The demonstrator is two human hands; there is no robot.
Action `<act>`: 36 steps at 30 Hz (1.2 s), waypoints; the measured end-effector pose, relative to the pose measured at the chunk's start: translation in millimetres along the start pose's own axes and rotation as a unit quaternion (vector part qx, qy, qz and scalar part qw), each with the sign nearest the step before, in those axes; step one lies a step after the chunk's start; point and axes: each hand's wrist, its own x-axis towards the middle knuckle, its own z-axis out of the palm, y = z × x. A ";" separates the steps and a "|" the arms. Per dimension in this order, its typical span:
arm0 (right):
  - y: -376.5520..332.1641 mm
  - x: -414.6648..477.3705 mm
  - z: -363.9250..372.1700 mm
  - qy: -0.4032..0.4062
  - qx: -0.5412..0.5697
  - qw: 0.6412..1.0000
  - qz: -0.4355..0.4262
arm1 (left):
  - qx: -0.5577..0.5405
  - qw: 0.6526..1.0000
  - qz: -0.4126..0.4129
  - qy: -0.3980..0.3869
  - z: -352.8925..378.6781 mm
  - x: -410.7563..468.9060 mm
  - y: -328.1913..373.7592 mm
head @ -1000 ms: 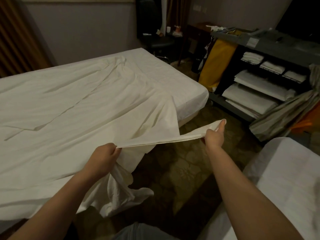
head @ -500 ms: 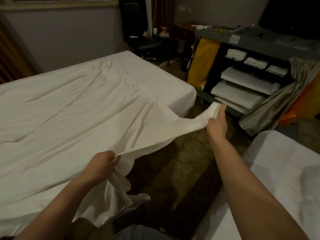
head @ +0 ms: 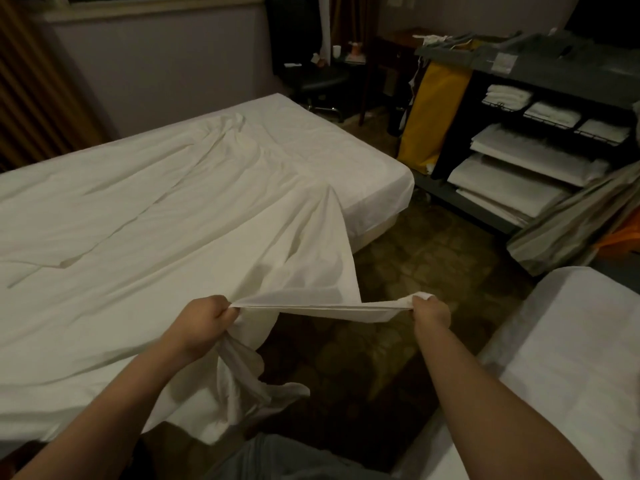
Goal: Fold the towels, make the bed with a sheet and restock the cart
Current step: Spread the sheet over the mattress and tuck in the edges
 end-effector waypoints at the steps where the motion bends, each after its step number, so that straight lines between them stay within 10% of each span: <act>1: 1.8 -0.6 1.0 0.009 0.030 0.999 0.016 | 0.009 1.000 -0.011 0.002 0.7 0.8 -3.0; 17: -32.6 -29.8 10.2 0.005 0.414 0.909 0.036 | 0.075 0.997 0.014 0.005 -4.0 5.3 -9.4; 30: -97.0 -88.6 100.1 -0.259 0.144 0.940 -0.169 | -0.061 0.989 -0.088 0.103 -23.0 10.6 -25.1; 36: -115.8 -172.8 143.7 -0.504 -0.242 0.710 -0.429 | -0.118 0.985 -0.079 0.094 -33.5 23.0 -18.0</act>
